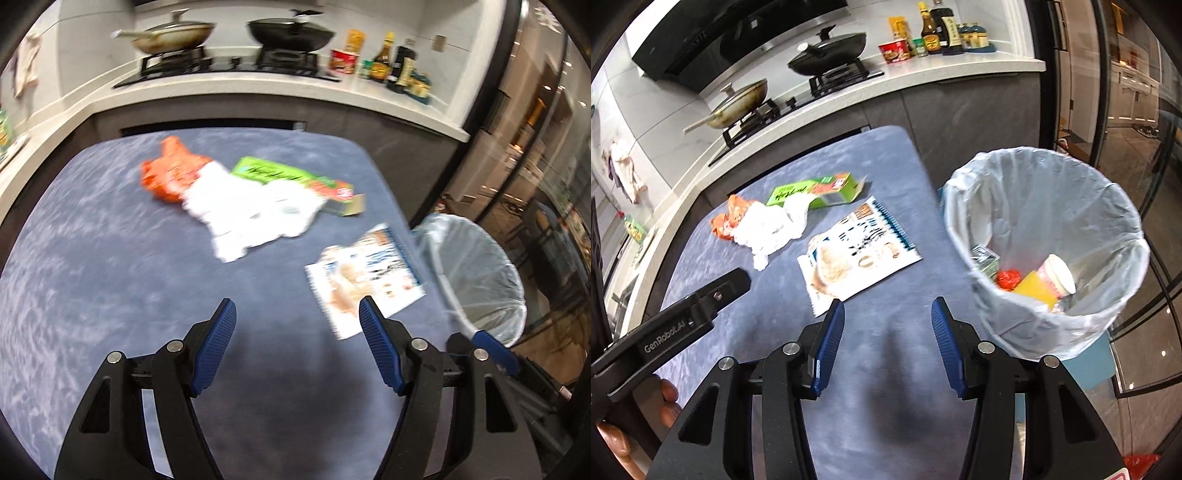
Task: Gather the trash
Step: 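Grasp the printed oat-cereal packet with the right tool while the left tool grasps white tissue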
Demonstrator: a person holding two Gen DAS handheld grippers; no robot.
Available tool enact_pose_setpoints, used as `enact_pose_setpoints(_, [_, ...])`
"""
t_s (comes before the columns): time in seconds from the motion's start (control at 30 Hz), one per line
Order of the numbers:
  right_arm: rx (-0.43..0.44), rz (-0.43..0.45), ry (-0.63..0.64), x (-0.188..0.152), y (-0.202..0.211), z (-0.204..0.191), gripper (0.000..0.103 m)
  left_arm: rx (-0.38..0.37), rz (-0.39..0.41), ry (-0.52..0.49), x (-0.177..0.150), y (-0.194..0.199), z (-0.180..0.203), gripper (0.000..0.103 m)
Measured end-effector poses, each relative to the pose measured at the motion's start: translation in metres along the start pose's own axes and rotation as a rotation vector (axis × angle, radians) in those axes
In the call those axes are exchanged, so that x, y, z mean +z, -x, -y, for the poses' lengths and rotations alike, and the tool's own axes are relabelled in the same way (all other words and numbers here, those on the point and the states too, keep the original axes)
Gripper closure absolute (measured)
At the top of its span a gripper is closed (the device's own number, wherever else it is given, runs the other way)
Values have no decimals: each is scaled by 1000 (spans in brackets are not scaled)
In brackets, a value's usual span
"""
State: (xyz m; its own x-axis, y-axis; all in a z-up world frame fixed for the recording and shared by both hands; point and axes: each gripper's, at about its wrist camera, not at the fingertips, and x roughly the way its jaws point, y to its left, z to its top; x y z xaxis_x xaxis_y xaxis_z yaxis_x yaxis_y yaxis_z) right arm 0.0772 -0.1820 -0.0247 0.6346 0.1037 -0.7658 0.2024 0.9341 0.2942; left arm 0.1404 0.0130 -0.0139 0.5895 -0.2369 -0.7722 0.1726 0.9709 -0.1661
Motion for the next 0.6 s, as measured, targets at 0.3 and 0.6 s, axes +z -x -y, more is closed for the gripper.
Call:
enact_pose_setpoints(0.3, [-19,-6,30,7,-28,-15,55,59,-22,77,-6,-7,-55,37])
enact_pose_setpoints(0.6, [-59,-3,48,32,-57,-2,55,80,-38,110,1,-27,-71,37])
